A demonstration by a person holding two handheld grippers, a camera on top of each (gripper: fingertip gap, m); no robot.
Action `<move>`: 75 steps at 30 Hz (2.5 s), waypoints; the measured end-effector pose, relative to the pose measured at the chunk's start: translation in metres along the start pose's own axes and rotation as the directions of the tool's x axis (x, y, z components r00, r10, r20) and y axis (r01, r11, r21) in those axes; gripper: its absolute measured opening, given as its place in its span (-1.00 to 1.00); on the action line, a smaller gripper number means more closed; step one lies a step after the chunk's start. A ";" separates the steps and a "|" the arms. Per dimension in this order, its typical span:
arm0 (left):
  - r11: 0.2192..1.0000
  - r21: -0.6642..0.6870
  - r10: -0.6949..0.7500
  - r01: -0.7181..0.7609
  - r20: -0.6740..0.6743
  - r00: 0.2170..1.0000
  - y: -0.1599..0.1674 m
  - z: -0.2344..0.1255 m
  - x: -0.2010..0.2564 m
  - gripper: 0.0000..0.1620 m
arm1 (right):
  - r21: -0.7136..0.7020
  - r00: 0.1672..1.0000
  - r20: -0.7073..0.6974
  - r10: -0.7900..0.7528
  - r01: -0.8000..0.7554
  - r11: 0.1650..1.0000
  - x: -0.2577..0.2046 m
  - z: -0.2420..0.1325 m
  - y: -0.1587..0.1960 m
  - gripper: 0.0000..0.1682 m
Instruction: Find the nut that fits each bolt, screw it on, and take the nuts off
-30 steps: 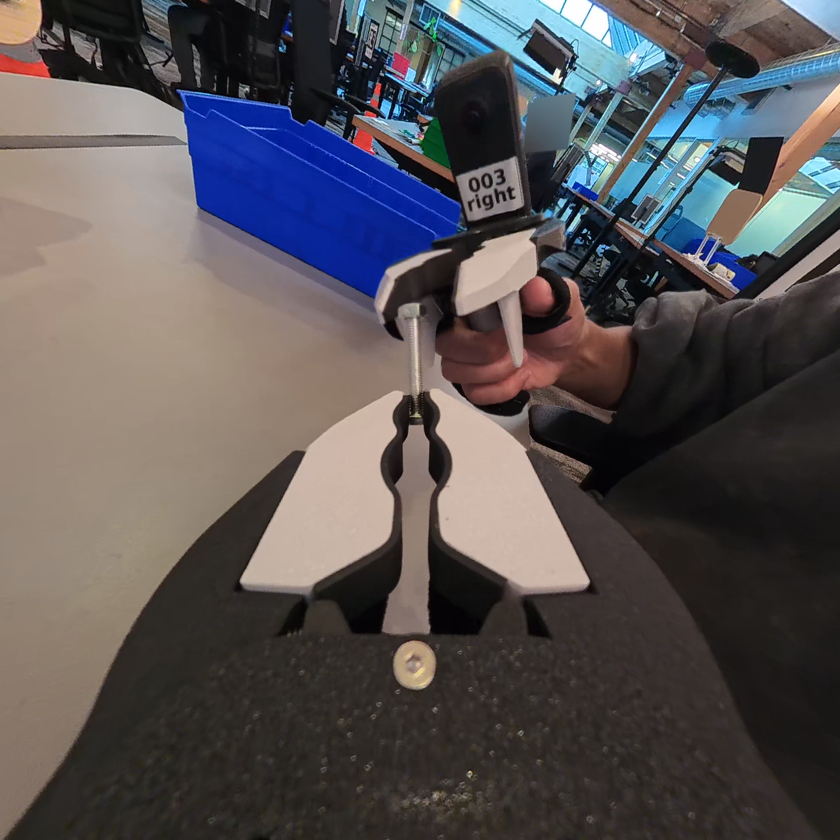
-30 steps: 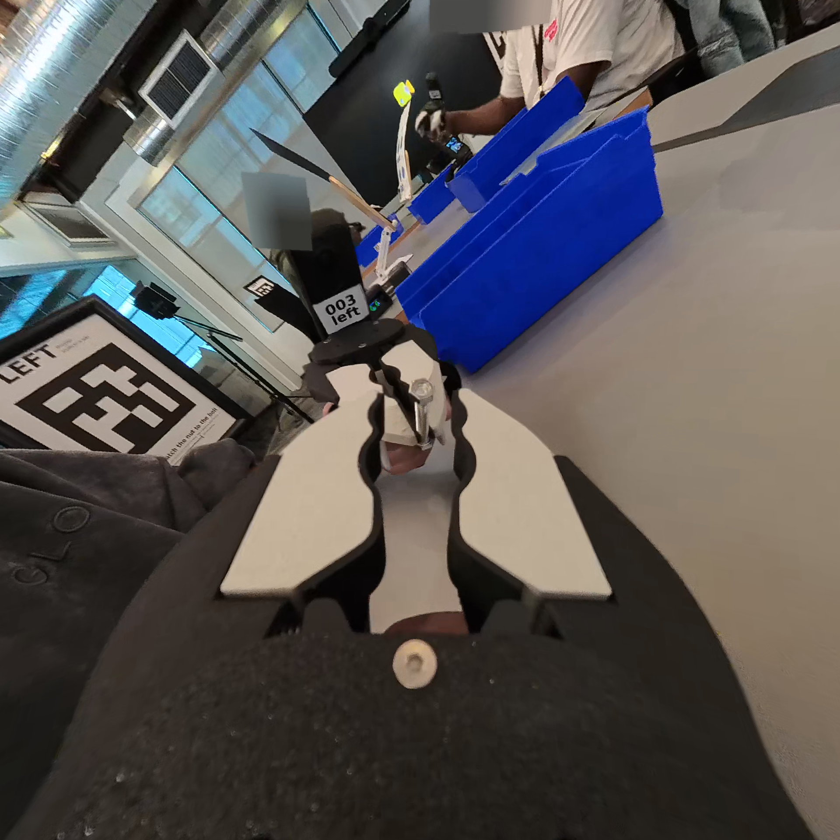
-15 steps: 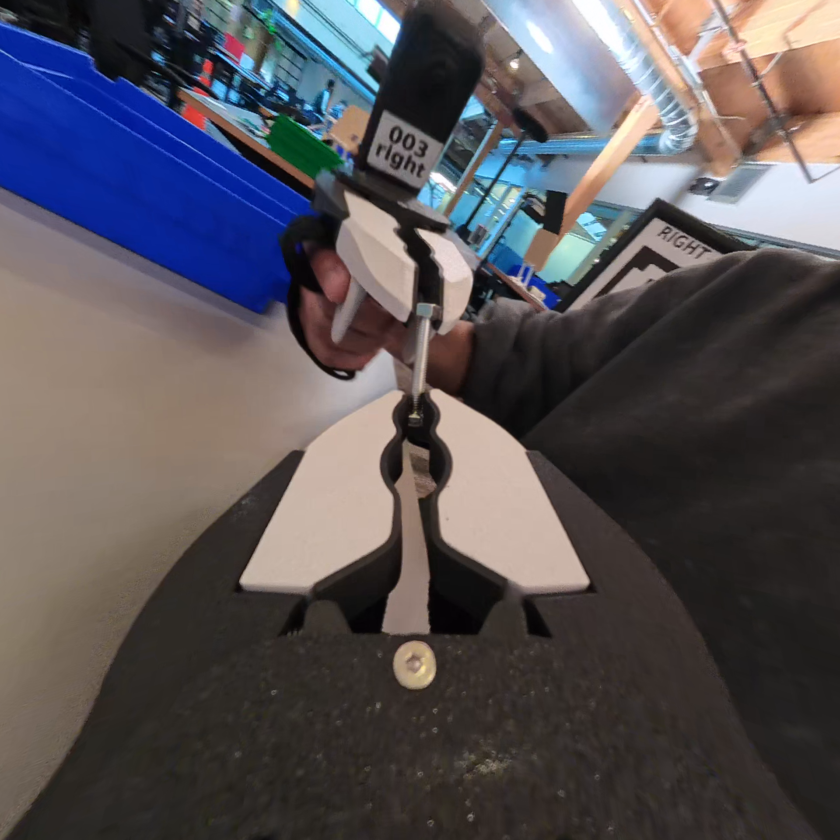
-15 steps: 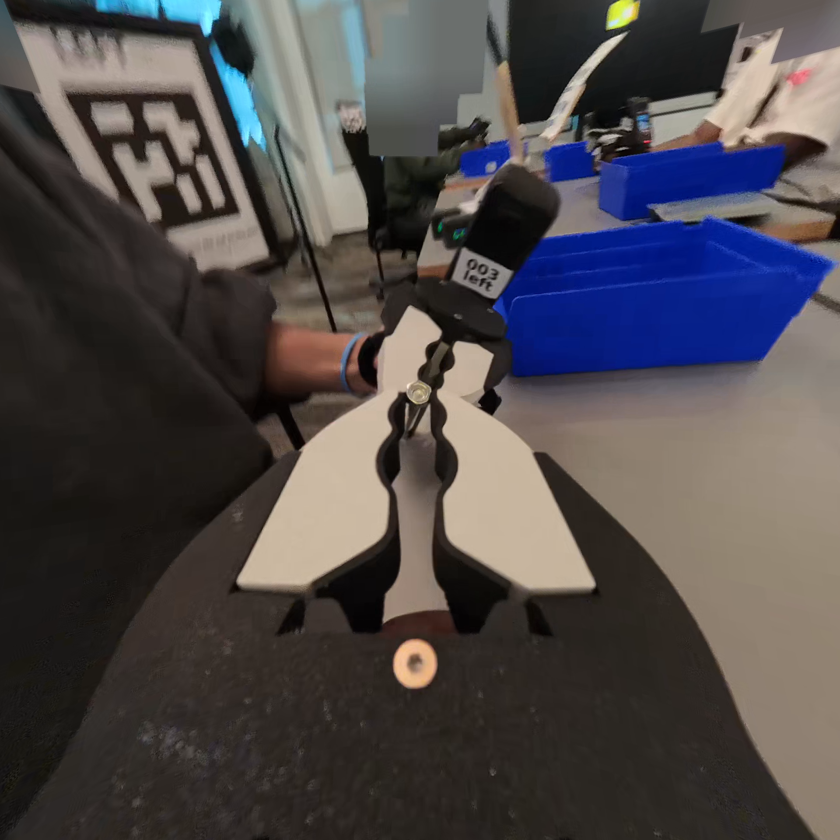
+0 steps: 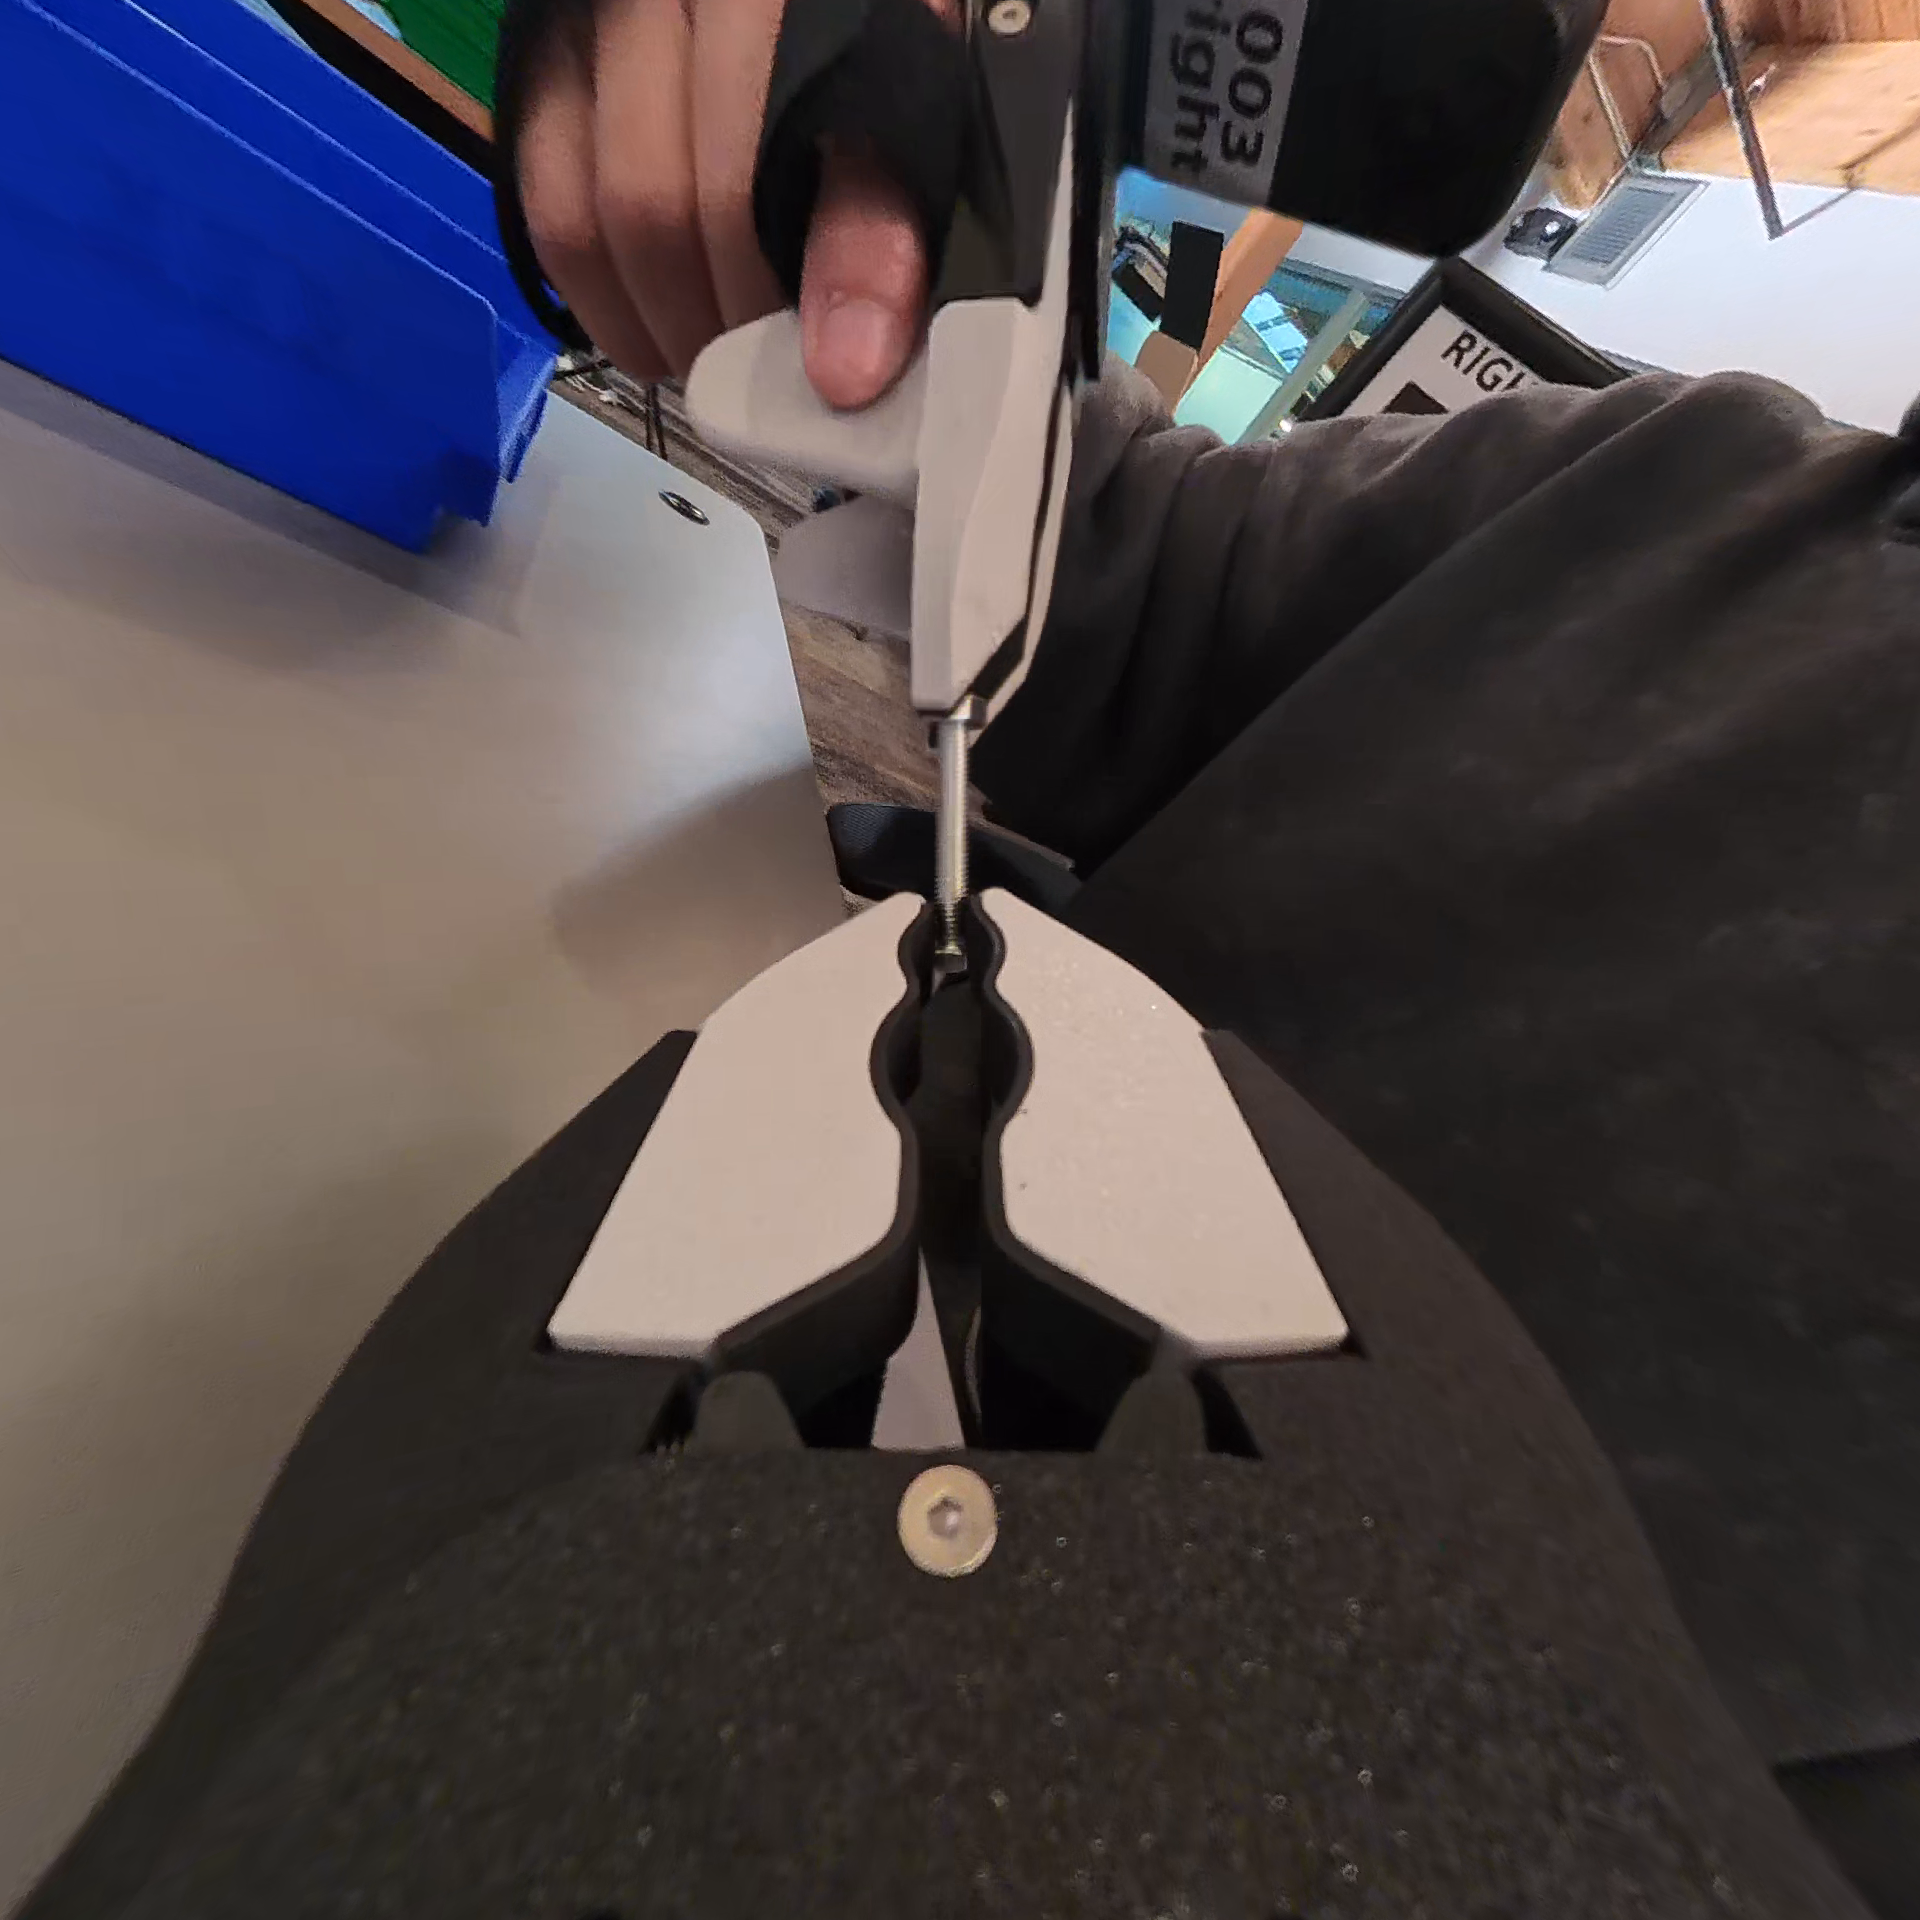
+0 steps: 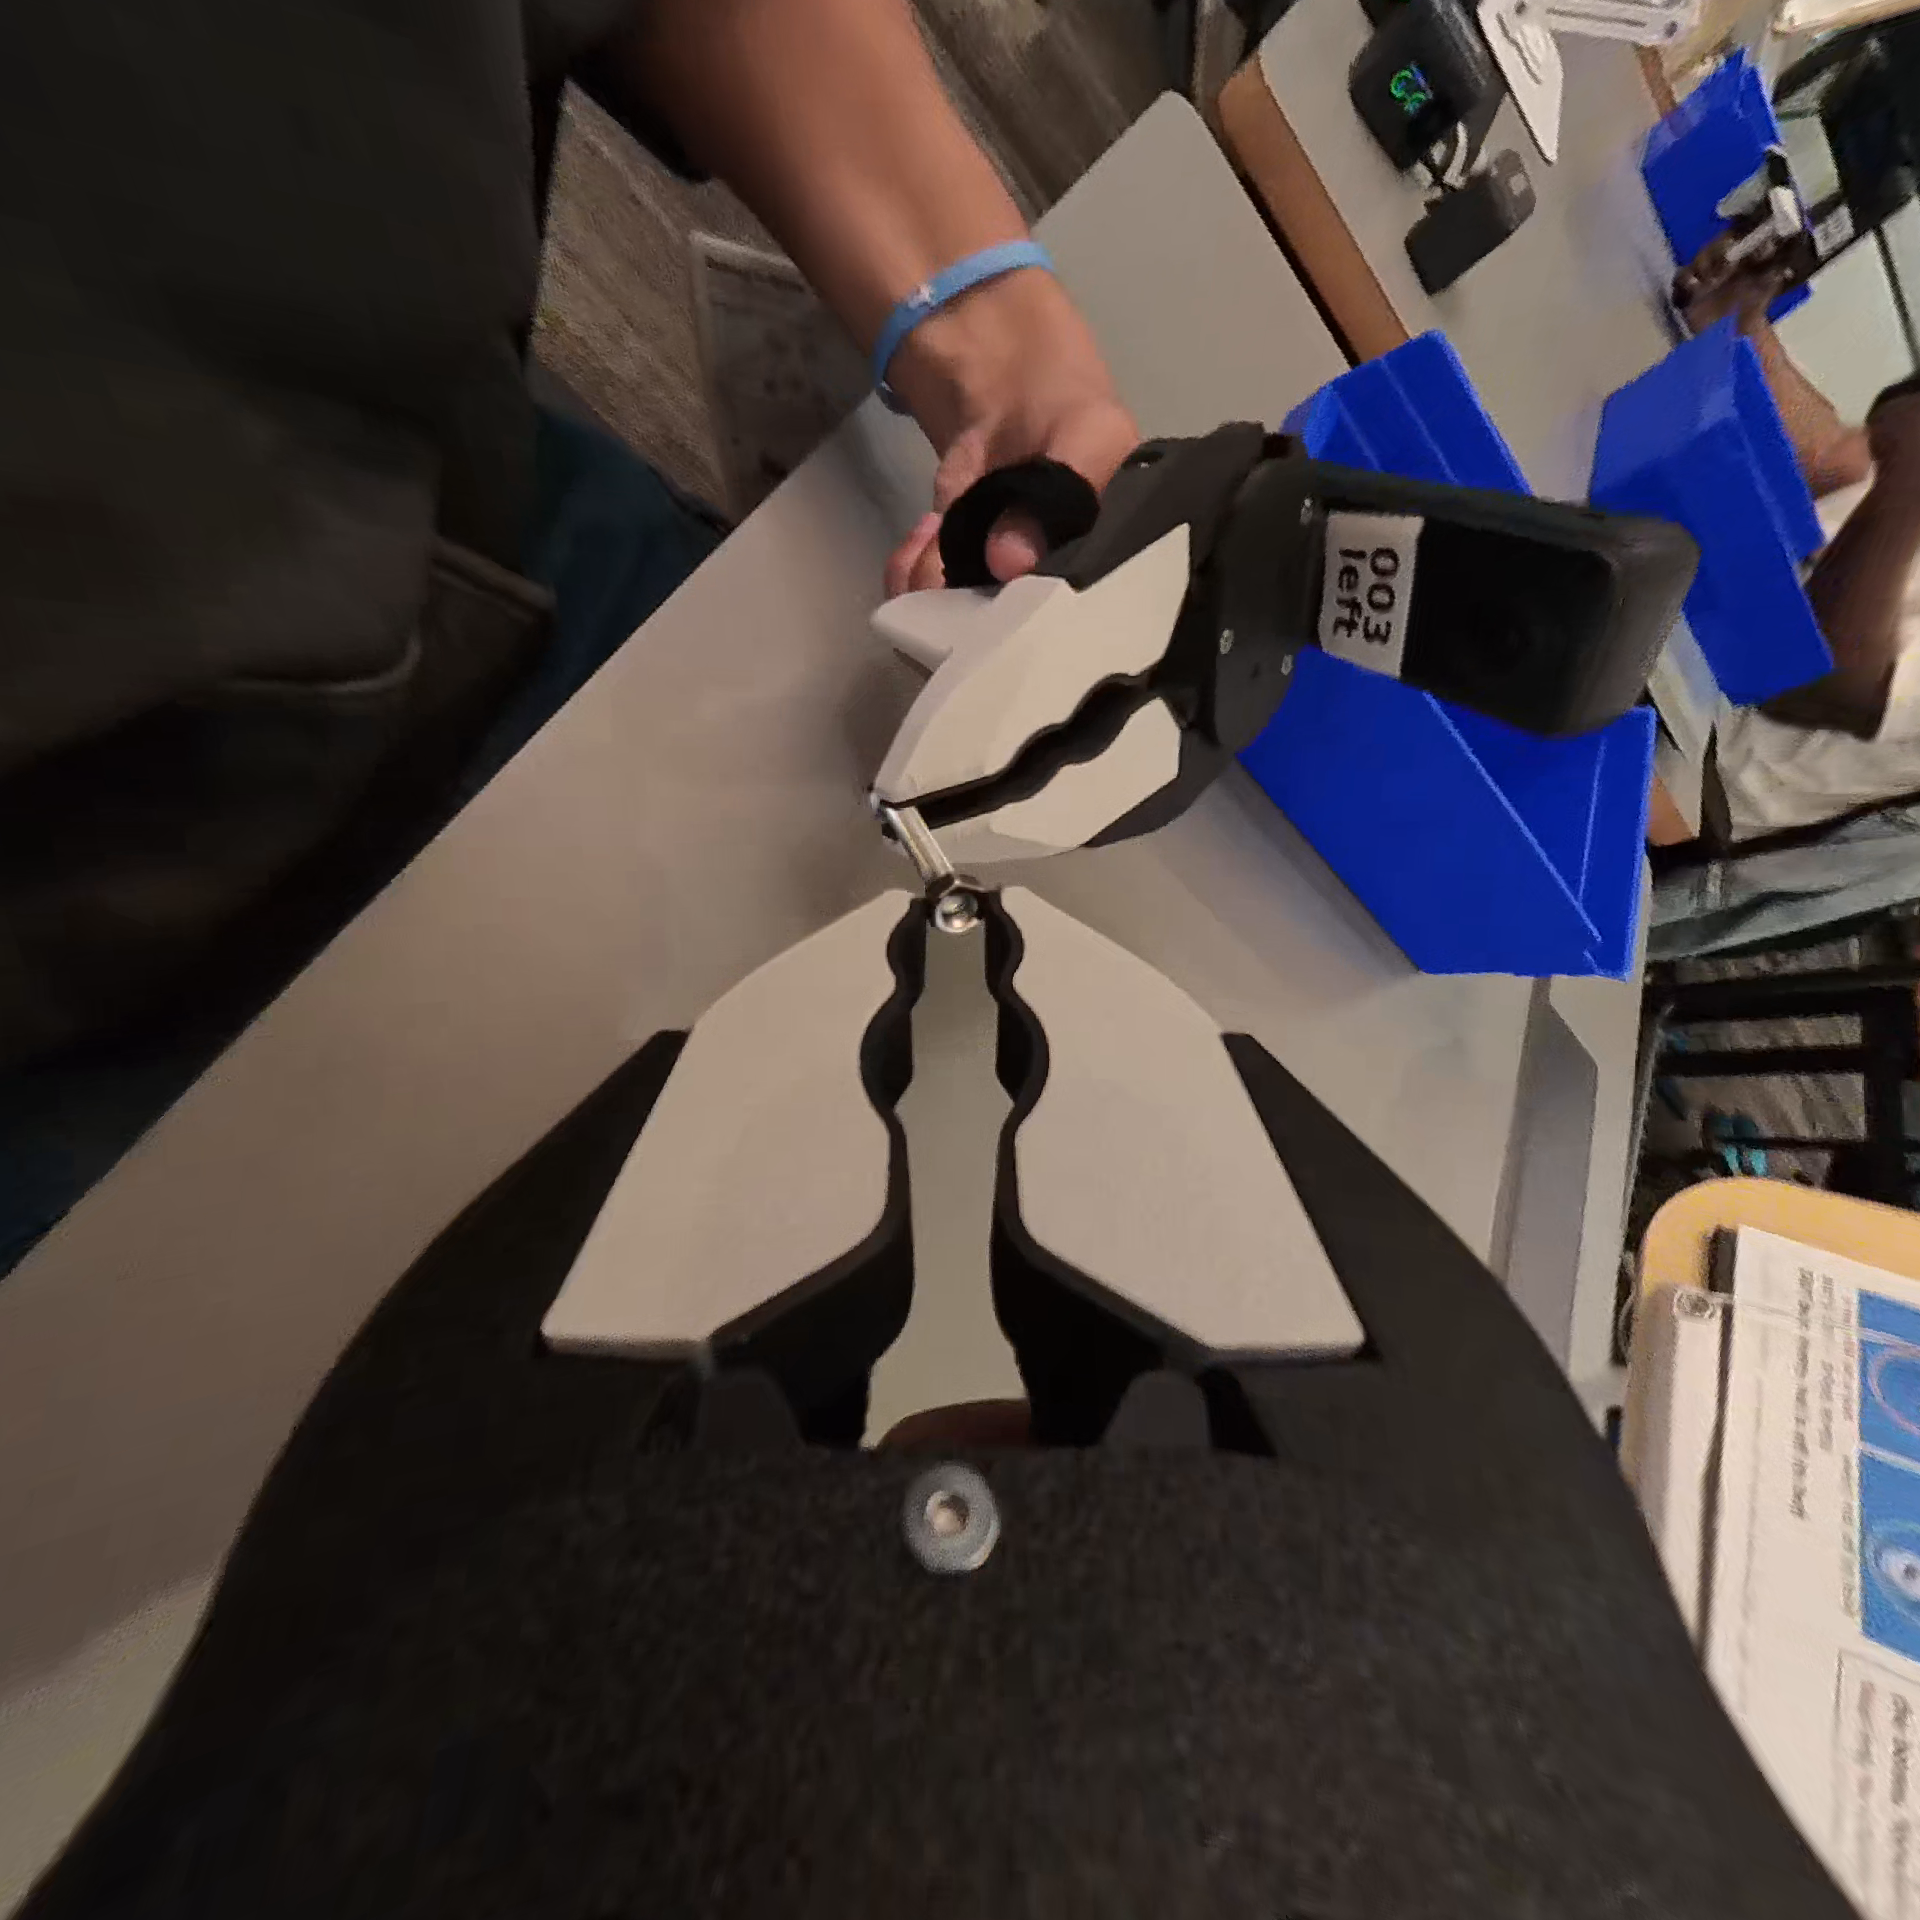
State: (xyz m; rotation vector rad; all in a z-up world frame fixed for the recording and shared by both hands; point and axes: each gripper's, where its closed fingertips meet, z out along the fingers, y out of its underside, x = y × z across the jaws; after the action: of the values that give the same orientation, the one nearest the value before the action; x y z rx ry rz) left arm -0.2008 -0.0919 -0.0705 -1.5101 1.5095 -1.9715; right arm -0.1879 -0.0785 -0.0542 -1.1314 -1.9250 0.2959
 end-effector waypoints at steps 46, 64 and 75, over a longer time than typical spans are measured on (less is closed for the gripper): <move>0.964 0.208 0.070 -0.168 0.412 0.908 -0.040 -0.042 -0.048 -0.94 | 0.641 0.163 0.122 0.979 -0.766 0.047 0.076 0.014 0.028 -0.88; 0.995 0.088 -0.028 0.038 -0.107 0.994 -0.015 -0.009 0.016 -0.93 | 0.081 0.990 0.143 0.019 -0.031 0.996 0.021 -0.004 -0.022 -0.88; 0.995 0.034 -0.090 0.091 -0.046 0.995 -0.003 -0.008 -0.004 -0.94 | -0.328 0.492 0.117 -0.863 0.839 0.434 0.015 0.003 0.004 -0.88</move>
State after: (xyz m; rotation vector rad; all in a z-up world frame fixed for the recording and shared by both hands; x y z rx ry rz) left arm -0.2048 -0.0833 -0.0702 -1.5561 1.4387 -2.0839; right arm -0.1912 -0.0638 -0.0494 -0.1911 -2.2742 -0.6807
